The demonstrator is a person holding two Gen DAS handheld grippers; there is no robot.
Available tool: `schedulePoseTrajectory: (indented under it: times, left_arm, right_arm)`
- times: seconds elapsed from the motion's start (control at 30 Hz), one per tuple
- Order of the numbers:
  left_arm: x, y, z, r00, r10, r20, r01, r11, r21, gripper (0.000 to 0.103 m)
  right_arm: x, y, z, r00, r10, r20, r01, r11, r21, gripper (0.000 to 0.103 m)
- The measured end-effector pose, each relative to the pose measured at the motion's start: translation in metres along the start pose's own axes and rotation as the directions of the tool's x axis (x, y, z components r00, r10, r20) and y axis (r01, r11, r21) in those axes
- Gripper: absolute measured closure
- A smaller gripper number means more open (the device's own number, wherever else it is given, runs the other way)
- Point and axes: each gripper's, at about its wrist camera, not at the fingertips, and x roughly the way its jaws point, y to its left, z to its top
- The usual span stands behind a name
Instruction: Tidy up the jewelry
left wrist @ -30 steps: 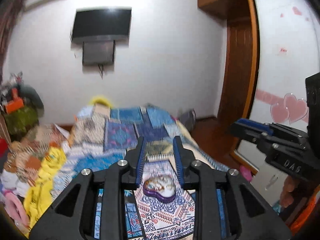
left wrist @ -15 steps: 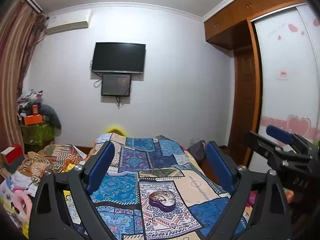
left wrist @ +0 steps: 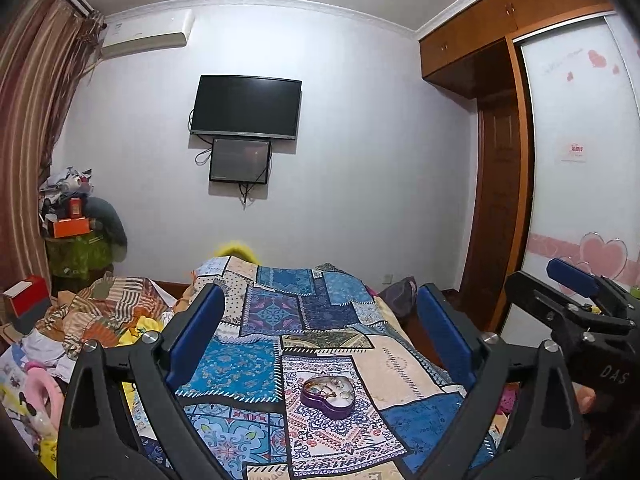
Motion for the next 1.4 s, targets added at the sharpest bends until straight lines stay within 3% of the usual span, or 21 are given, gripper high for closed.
schedulePoseTrajectory:
  times: [1.4]
  left_arm:
    - [0.016, 0.004, -0.007, 0.999, 0.027, -0.035, -0.027, 1.0, 0.0, 0.001]
  right_arm:
    - [0.002, -0.009, 0.0, 0.999, -0.008, -0.048, 0.009, 1.0, 0.021, 0.011]
